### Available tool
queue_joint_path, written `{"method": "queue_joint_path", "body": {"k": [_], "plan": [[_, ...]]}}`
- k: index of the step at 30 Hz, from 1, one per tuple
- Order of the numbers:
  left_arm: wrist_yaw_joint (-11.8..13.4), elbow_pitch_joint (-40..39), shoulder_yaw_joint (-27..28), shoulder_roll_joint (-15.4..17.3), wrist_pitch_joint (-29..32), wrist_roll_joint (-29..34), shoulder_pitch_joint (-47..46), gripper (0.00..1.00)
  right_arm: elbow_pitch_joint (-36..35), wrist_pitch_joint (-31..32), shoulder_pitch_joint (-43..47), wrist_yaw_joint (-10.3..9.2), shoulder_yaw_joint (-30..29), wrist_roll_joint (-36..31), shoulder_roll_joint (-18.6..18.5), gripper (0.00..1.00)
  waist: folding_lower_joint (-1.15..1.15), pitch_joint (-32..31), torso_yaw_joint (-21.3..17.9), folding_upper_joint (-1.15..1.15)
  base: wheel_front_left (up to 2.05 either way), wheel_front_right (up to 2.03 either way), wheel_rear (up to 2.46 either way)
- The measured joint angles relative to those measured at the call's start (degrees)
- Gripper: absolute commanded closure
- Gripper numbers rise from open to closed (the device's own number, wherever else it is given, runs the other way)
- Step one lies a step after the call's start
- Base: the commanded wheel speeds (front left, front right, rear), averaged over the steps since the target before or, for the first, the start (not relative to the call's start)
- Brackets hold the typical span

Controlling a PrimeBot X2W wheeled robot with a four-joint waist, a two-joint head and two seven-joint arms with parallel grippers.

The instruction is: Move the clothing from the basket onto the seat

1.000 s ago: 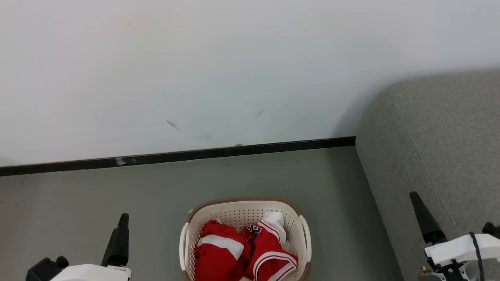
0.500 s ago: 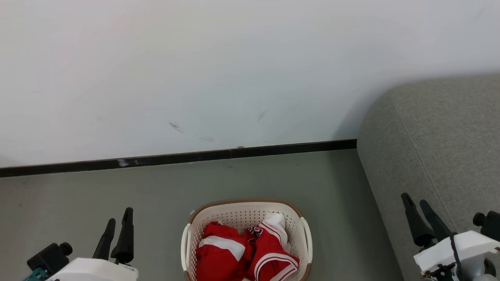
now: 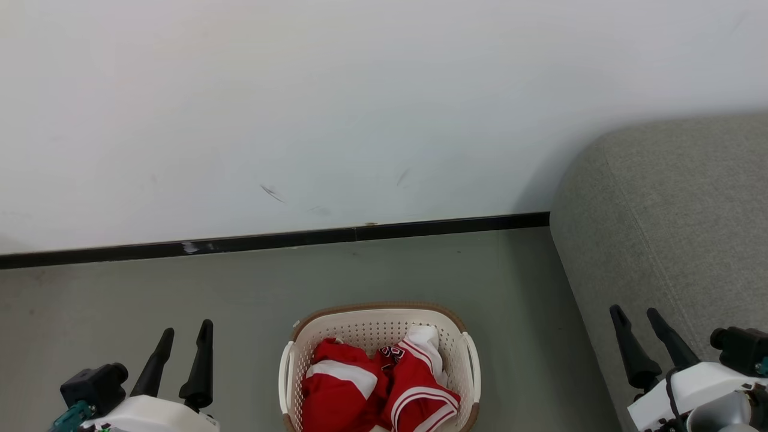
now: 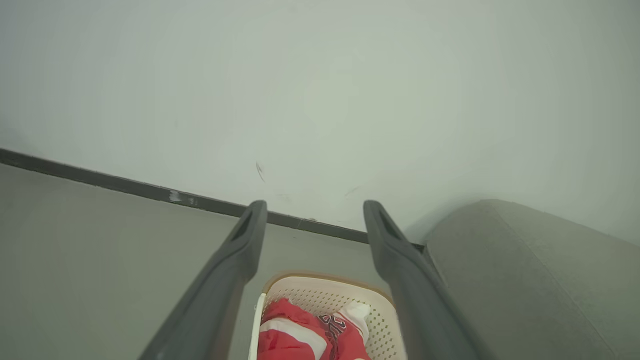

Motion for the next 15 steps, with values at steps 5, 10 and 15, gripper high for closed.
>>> {"method": "queue_joint_path", "body": {"k": [5, 10, 15], "plan": [[0.49, 0.01, 0.02, -0.03, -1.29, 4.86, 0.01, 0.00, 0.56, -1.05, 0.01, 0.01, 0.25, -4.85, 0.00, 0.00, -0.02, 0.20, -0.01, 0.00, 0.00, 0.00, 0.00], [0.77, 0.00, 0.05, -0.51, -2.24, 9.67, 0.01, 0.00, 0.80, -2.20, 0.01, 0.01, 0.69, -9.36, 0.01, 0.00, -0.02, 0.28, 0.06, 0.00, 0.00, 0.00, 0.00], [0.99, 0.01, 0.38, -0.73, -3.39, 13.86, 0.01, 0.00, 0.83, -3.33, -0.01, 0.01, 1.24, -13.69, 0.08, 0.00, -0.03, 0.31, 0.17, 0.00, 0.00, 0.00, 0.00]]}}
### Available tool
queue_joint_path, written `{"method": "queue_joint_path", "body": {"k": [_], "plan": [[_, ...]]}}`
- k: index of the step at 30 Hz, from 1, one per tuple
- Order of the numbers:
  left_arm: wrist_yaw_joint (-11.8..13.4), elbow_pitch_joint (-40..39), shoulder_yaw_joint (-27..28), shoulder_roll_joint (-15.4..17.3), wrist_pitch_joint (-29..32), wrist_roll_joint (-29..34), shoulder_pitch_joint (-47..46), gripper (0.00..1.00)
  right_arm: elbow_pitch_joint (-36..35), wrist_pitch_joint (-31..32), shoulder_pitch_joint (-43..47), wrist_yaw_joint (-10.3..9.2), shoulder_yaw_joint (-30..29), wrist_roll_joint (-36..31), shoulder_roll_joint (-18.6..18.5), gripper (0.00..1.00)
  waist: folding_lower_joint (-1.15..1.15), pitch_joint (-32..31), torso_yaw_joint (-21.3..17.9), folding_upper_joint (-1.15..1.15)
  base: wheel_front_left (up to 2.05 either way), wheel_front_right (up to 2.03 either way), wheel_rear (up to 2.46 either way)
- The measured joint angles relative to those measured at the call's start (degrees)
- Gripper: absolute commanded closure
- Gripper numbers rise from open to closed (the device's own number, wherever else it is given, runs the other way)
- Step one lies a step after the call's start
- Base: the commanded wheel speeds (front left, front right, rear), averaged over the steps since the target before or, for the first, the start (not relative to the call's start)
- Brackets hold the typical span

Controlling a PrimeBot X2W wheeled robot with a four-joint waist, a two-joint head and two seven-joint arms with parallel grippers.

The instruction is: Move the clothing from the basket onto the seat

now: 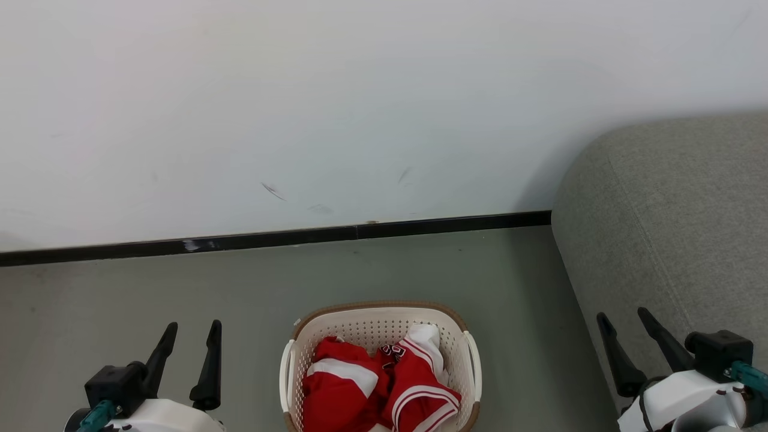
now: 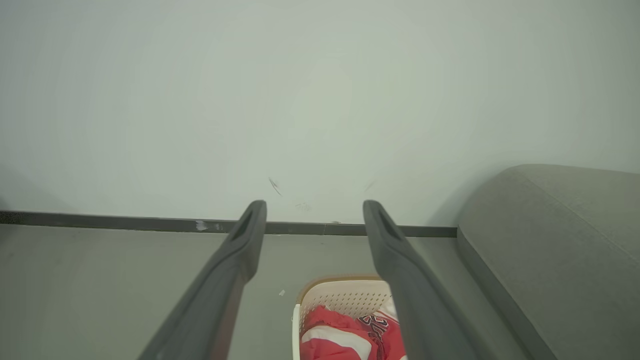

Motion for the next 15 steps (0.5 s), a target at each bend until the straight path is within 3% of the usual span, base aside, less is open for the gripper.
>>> {"method": "queue_joint_path", "body": {"k": [10, 15], "plan": [[-0.01, -0.29, 0.12, -0.31, -2.10, 8.44, -0.12, 0.00, 0.03, -2.12, -0.01, 0.01, 0.51, -8.04, 0.14, 0.00, 0.00, 0.28, 0.09, 0.00, 0.00, 0.00, 0.00], [-0.02, -0.51, 0.24, -0.46, -2.13, 9.69, -0.42, 0.00, 0.12, -2.22, -0.02, 0.02, 0.47, -8.71, 0.30, 0.00, -0.01, 0.45, -0.08, 0.00, 0.00, 0.00, 0.00]]}}
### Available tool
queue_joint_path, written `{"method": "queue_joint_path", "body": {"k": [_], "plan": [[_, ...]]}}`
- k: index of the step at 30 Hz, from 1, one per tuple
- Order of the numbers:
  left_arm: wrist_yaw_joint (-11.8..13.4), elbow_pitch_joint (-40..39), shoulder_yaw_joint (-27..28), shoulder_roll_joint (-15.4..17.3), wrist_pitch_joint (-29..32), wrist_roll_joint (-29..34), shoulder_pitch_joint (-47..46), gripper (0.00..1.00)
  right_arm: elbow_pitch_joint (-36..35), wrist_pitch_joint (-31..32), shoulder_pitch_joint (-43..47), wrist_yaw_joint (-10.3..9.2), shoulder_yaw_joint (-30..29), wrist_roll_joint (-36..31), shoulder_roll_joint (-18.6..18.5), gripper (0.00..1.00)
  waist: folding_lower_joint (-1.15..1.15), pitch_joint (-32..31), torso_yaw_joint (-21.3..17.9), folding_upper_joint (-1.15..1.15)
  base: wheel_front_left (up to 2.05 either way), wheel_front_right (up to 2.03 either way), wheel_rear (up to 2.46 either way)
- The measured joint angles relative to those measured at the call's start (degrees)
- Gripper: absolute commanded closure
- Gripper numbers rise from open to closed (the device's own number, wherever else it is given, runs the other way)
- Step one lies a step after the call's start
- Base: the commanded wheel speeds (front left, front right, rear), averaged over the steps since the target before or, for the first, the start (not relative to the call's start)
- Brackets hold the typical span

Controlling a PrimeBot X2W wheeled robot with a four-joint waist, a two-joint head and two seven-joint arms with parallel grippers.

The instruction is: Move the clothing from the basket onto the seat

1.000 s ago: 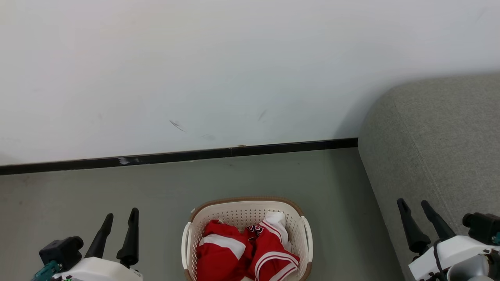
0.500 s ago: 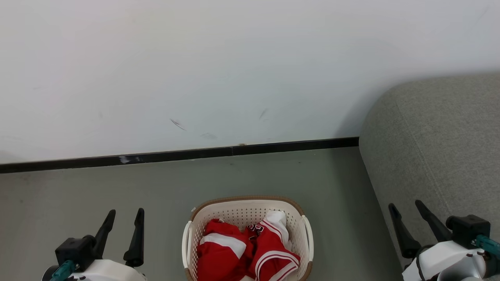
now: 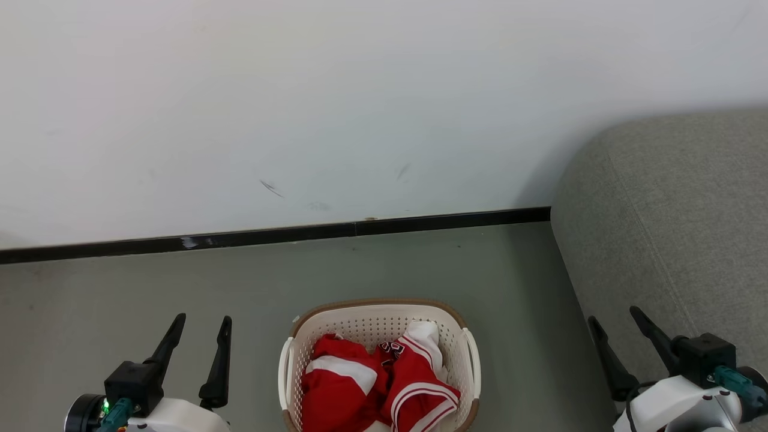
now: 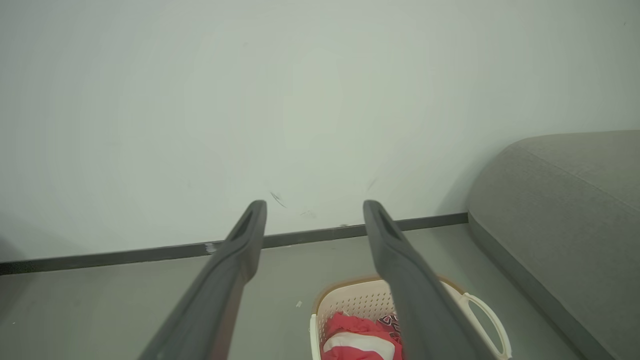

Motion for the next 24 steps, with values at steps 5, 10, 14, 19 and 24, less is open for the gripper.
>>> {"method": "queue_joint_path", "body": {"k": [5, 10, 14, 19, 24], "plan": [[-0.07, 0.00, 0.16, -0.18, 0.00, 0.16, -0.03, 0.00, 0.23, 0.00, 0.00, 0.00, -0.31, 0.01, 0.21, 0.00, 0.00, 0.31, -0.29, 0.00, 0.00, 0.00, 0.00], [-0.08, 0.47, 0.58, -0.40, 0.00, 0.18, -0.08, 0.00, 0.38, 0.00, 0.00, 0.00, -0.54, 0.01, 0.44, 0.00, 0.00, 0.74, -0.56, 0.00, 0.00, 0.00, 0.00], [-0.56, 0.93, 0.91, -0.46, 0.00, 0.18, -0.09, 0.00, 0.41, 0.00, 0.00, 0.00, -0.64, 0.01, 0.75, 0.00, 0.00, 1.25, -0.79, 0.00, 0.00, 0.00, 0.00], [-0.75, 1.82, 0.63, -0.79, 0.00, 0.18, -0.32, 0.00, 0.37, -0.01, 0.01, 0.00, -0.89, 0.01, 0.89, 0.00, -0.01, 2.33, -1.16, 0.00, 0.00, 0.00, 0.00], [-1.04, 2.00, -0.02, -0.90, 0.00, 0.31, -0.96, 0.00, 0.22, 0.00, 0.01, 0.00, -1.08, 0.03, 0.93, 0.00, -0.01, 3.58, -1.51, 0.00, 0.00, 0.00, 0.00]]}}
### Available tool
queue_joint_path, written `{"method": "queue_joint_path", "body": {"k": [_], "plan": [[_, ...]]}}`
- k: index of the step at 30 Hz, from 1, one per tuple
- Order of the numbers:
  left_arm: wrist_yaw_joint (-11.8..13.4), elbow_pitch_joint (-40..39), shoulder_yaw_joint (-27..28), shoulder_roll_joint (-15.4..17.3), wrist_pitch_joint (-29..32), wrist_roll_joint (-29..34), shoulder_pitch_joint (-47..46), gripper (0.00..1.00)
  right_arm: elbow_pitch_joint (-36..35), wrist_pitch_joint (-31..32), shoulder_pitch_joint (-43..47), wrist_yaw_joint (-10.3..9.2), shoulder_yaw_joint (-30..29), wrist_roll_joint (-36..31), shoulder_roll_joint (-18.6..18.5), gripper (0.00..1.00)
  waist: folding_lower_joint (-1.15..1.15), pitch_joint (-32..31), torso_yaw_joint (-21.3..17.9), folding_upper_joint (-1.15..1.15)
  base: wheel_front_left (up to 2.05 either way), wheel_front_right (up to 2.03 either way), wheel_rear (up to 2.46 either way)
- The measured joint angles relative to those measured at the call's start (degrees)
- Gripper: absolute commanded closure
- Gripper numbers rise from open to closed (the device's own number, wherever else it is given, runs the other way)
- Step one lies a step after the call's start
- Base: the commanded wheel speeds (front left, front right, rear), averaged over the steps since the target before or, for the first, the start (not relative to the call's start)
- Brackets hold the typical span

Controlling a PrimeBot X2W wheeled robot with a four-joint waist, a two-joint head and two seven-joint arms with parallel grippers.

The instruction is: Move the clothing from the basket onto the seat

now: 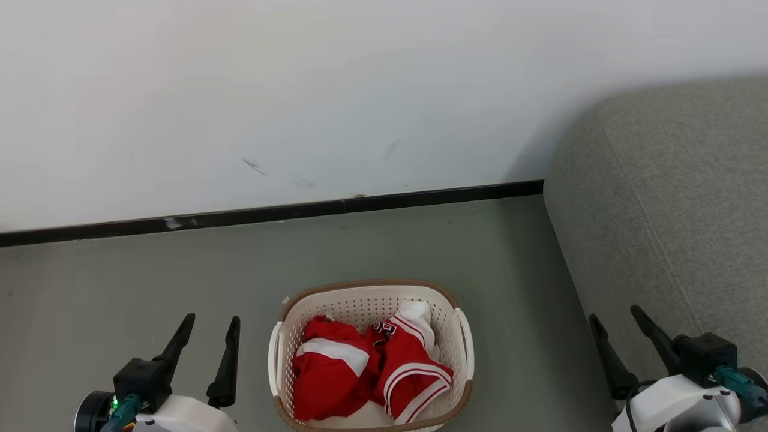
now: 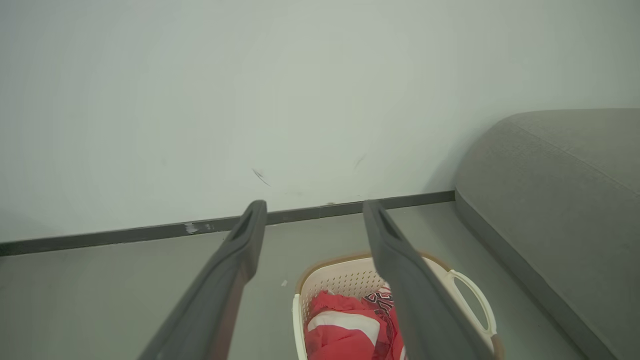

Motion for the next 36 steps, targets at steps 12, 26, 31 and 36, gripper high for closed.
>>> {"method": "queue_joint_path", "body": {"k": [12, 26, 31, 36], "plan": [[-0.29, -0.29, -1.80, -0.26, 0.00, 0.27, -2.67, 0.00, -1.04, -0.01, -0.30, 0.00, 0.04, 0.13, 0.41, 0.00, 0.00, 4.35, -0.74, 0.00, 0.00, 0.00, 0.00], [-0.45, 0.47, -4.83, -0.42, -0.10, 0.63, -8.42, 0.00, -2.25, -0.01, -5.05, 0.00, -0.21, 0.62, 0.64, 0.00, 0.00, 11.16, -2.06, 0.00, 0.00, 0.00, 0.00], [-0.43, 1.41, -5.86, -0.49, -0.15, 1.94, -10.82, 0.00, -2.77, -0.01, -6.44, 0.00, -0.26, 0.62, 1.03, 0.00, 0.00, 13.63, -2.64, 0.00, 0.00, 0.00, 0.00], [0.18, 2.54, -6.54, -0.49, -0.15, 3.23, -13.08, 0.00, -3.10, -0.01, -8.28, 0.00, -0.25, 0.80, 1.63, 0.00, -0.01, 16.02, -3.25, 0.00, 0.00, 0.00, 0.00]]}}
